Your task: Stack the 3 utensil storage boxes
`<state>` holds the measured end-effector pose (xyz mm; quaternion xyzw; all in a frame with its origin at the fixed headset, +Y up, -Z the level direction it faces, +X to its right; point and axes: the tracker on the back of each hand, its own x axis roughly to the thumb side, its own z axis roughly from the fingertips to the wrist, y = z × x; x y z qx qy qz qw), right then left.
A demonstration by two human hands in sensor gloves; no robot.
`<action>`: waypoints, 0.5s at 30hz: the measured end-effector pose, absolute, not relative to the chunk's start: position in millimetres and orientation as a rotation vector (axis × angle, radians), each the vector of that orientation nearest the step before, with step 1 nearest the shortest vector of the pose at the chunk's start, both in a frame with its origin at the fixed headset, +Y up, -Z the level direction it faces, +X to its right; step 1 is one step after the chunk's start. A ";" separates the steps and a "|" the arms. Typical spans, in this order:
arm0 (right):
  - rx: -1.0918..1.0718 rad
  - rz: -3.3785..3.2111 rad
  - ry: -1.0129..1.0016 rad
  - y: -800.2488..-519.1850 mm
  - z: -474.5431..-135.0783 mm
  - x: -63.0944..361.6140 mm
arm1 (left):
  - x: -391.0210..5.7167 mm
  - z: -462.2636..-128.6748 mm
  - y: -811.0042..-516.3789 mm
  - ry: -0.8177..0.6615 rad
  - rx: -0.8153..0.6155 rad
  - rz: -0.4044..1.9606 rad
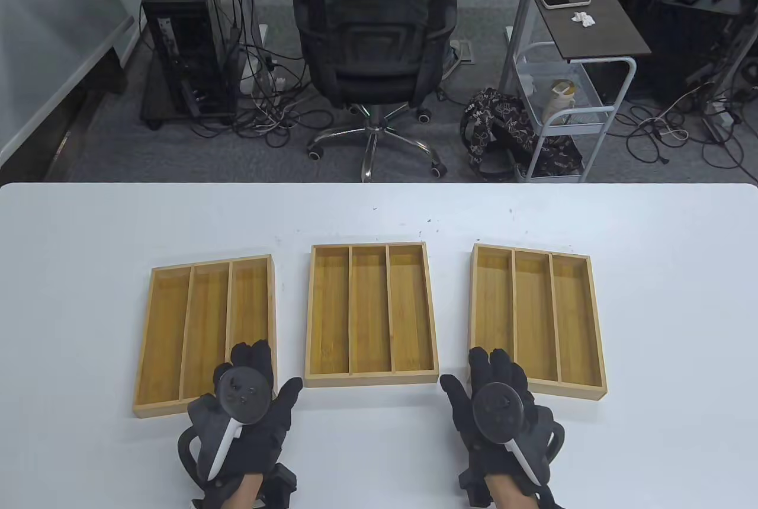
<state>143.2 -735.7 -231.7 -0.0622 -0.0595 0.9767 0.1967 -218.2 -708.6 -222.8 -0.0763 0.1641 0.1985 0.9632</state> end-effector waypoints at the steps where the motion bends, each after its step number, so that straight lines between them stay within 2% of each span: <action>1: -0.172 2.736 -0.167 -735.8 -231.6 142.8 | -218.1 -222.8 -708.7 0.334 -0.160 0.404; 11: -0.115 2.729 -0.250 -724.0 -228.6 130.4 | -217.9 -222.4 -708.4 0.331 -0.163 0.415; 15: -0.111 2.774 -0.269 -714.1 -238.1 117.9 | -217.3 -222.9 -709.0 0.324 -0.167 0.426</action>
